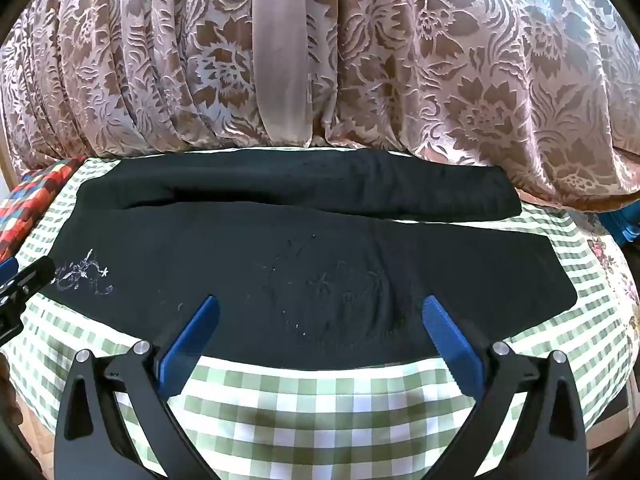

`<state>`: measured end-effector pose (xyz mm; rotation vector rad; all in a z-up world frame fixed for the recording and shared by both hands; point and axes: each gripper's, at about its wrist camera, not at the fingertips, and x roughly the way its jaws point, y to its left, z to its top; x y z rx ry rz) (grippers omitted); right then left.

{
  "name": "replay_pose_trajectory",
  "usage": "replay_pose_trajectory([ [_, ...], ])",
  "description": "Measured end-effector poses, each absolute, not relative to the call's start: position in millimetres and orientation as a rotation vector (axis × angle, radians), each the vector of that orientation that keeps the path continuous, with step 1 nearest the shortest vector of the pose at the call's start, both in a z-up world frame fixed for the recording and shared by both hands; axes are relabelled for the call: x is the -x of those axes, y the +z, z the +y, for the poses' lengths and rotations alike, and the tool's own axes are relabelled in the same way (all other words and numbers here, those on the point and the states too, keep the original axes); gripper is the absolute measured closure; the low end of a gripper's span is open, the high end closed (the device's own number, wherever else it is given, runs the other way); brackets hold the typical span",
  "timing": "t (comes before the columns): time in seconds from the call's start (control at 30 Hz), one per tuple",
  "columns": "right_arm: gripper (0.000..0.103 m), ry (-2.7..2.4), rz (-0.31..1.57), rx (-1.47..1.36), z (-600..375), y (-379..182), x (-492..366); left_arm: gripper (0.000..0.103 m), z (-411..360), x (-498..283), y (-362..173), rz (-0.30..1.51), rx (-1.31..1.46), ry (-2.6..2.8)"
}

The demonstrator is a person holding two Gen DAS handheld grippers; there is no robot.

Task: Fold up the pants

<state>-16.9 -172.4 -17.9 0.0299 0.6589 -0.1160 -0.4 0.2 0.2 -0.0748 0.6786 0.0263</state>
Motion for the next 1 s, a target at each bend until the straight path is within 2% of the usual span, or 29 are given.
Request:
replay_pose_trajectory([
  [1.0, 0.002, -0.102, 0.669, -0.027, -170.7, -24.8, 17.7, 0.004, 13.0, 6.6, -8.5, 0.654, 0.126, 0.018],
])
